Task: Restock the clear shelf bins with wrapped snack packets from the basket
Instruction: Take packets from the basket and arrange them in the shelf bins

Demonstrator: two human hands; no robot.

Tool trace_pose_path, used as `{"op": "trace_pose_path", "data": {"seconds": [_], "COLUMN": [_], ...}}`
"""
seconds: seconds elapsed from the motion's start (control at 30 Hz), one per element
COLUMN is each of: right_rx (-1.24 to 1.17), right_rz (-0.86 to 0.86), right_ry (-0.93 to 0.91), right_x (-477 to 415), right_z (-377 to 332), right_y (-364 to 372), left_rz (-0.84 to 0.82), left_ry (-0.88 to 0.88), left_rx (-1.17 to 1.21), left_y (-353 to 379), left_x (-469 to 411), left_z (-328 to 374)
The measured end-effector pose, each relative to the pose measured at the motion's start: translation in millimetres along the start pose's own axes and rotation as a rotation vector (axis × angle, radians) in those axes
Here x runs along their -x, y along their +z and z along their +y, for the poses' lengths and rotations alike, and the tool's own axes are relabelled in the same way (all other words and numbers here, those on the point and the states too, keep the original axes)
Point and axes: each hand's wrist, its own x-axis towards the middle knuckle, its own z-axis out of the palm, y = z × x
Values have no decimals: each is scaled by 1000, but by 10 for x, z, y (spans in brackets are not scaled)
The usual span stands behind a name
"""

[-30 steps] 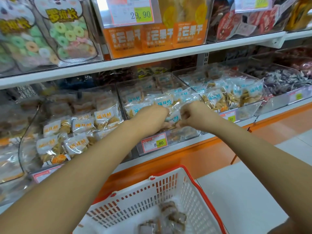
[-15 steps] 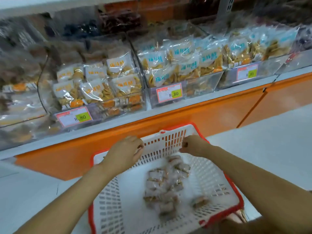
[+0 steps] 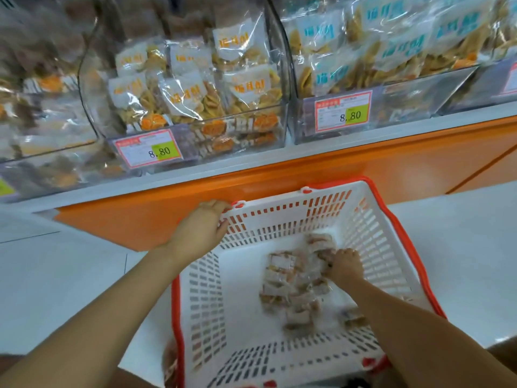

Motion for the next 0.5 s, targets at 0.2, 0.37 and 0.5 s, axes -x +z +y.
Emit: {"op": "trace_pose_path", "data": {"seconds": [0.2,0.37,0.5], "right_rx": [-260,-345,-320], "right_rz": [-73,-332,-291], "right_ry": [101,192,181], "right_x": [146,287,500], "right_z": [-67,-52,-132], "right_y": [95,37,-411], "left_rz": [-92,19,-38], "left_ry": [-19,-146,-206], "left_rx": [20,58,113], "left_y": [105,-30,-195], "left_x": [103,168,186], "left_z": [158,38,56]}}
